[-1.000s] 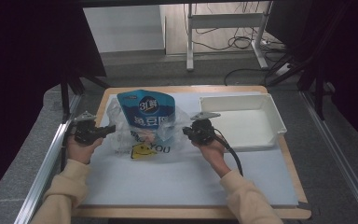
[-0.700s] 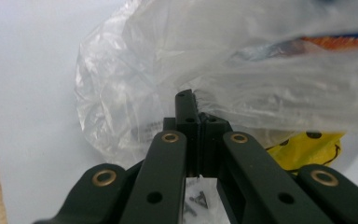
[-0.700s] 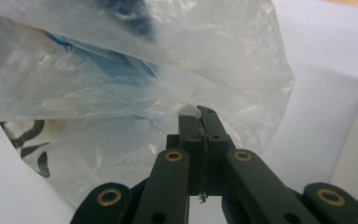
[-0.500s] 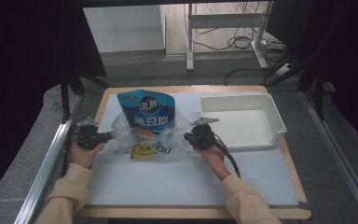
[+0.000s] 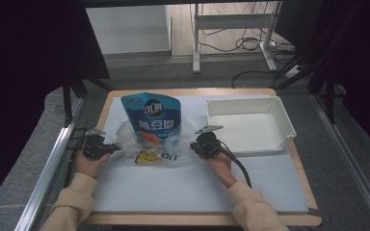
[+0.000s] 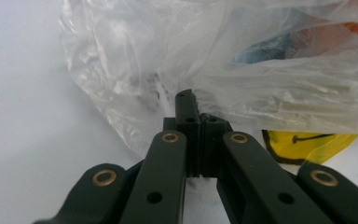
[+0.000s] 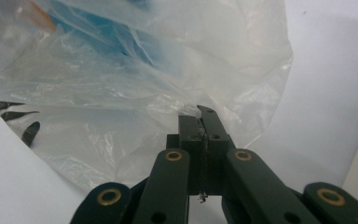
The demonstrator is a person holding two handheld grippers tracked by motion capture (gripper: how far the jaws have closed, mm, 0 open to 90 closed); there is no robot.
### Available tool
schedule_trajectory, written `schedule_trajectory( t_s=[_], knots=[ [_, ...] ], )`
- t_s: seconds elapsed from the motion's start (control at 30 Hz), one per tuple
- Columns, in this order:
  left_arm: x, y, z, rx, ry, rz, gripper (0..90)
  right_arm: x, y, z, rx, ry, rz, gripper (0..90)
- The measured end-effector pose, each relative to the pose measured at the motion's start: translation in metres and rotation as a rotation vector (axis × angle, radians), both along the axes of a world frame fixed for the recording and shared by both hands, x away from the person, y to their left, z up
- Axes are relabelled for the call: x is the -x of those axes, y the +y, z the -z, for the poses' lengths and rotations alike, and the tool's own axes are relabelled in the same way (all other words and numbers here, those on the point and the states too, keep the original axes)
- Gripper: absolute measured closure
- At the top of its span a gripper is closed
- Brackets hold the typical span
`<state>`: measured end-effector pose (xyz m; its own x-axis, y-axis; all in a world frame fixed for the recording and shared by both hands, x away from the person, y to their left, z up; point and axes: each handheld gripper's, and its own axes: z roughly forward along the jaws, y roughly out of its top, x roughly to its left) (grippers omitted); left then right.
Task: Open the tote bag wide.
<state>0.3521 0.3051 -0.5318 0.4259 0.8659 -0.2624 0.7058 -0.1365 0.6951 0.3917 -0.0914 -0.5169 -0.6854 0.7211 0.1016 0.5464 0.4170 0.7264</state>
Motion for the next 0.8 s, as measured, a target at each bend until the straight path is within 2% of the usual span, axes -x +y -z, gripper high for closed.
schedule_trajectory(
  t_s=[0.23, 0.43, 0.57, 0.8],
  knots=[
    [0.003, -0.001, 0.009, -0.018, 0.036, 0.006, 89.9, 0.003, -0.002, 0.010, 0.026, 0.027, -0.013, 88.8],
    [0.007, -0.001, 0.014, -0.011, 0.069, 0.011, 90.0, 0.008, -0.007, 0.014, 0.037, 0.039, -0.016, 88.8],
    [0.010, 0.001, 0.016, 0.001, 0.070, 0.010, 90.0, 0.011, -0.010, 0.014, 0.029, 0.038, -0.021, 88.8],
    [0.013, -0.001, 0.016, -0.017, 0.058, 0.014, 90.0, 0.012, -0.011, 0.015, 0.033, 0.027, -0.025, 88.9]
  ],
)
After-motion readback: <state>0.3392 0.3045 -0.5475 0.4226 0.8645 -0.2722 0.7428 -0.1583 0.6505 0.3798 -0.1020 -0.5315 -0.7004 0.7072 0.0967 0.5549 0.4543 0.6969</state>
